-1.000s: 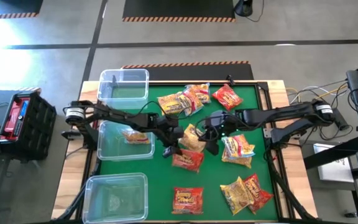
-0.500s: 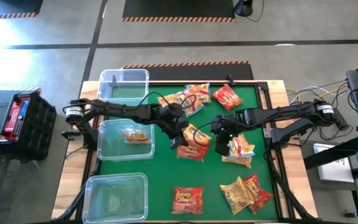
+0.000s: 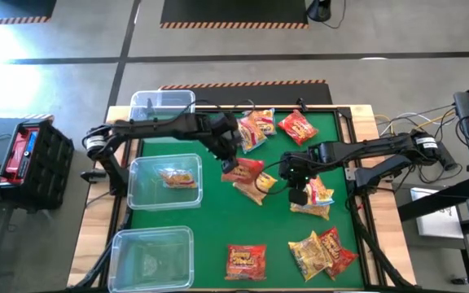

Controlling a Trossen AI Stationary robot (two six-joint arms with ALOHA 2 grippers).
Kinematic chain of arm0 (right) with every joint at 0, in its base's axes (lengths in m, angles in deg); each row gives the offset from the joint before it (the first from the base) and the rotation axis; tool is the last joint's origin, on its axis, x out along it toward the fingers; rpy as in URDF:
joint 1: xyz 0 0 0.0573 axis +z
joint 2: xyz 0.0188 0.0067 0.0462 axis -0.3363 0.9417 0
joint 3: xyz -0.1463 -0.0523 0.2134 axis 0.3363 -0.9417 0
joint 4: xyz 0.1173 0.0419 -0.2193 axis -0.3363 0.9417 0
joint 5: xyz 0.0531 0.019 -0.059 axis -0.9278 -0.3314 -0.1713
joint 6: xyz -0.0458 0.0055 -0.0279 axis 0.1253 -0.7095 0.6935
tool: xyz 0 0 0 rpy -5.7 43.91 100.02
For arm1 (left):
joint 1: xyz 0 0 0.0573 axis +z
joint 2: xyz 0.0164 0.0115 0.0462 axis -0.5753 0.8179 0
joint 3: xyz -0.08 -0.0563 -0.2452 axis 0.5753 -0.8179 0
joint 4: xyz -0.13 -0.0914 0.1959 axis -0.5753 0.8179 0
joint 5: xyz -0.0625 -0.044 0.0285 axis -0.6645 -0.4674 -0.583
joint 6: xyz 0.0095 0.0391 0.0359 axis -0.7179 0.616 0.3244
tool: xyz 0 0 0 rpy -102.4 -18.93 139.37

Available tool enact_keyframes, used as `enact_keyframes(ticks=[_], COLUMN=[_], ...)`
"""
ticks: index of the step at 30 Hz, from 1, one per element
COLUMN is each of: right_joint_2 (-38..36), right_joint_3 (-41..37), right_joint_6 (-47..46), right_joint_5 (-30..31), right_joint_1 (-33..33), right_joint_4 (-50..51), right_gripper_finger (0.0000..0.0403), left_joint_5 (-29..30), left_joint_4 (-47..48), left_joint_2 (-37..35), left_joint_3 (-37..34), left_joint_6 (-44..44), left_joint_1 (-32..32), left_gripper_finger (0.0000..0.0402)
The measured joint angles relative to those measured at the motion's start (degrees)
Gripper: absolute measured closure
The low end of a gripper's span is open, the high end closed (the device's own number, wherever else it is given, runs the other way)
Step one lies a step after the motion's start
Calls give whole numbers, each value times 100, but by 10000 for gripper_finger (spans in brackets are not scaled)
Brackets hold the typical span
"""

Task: Sort Maruchan noodles
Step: Put the middle left orange noodle pack into the top transparent bin

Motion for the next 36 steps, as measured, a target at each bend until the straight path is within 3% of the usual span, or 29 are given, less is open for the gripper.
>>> enact_keyframes(ticks=[11, 23, 31, 36], right_joint_2=[0, 0, 0, 0], right_joint_3=[-2, -67, -81, -83], right_joint_6=[416, 483, 382, 366], right_joint_5=[72, 222, 619, 669], right_joint_1=[-9, -15, -15, -64], right_joint_4=[-44, -307, -788, -996], right_gripper_finger=[394, 394, 394, 394], left_joint_5=[752, 2816, 5054, 5317], left_joint_4=[537, 928, 1921, 2157], left_joint_2=[-714, -1926, -2462, -2443], left_joint_3=[345, 345, 290, 126], left_joint_6=[145, 196, 176, -11], left_joint_1=[865, 1840, 2307, 2578], left_gripper_finger=[401, 401, 401, 401])
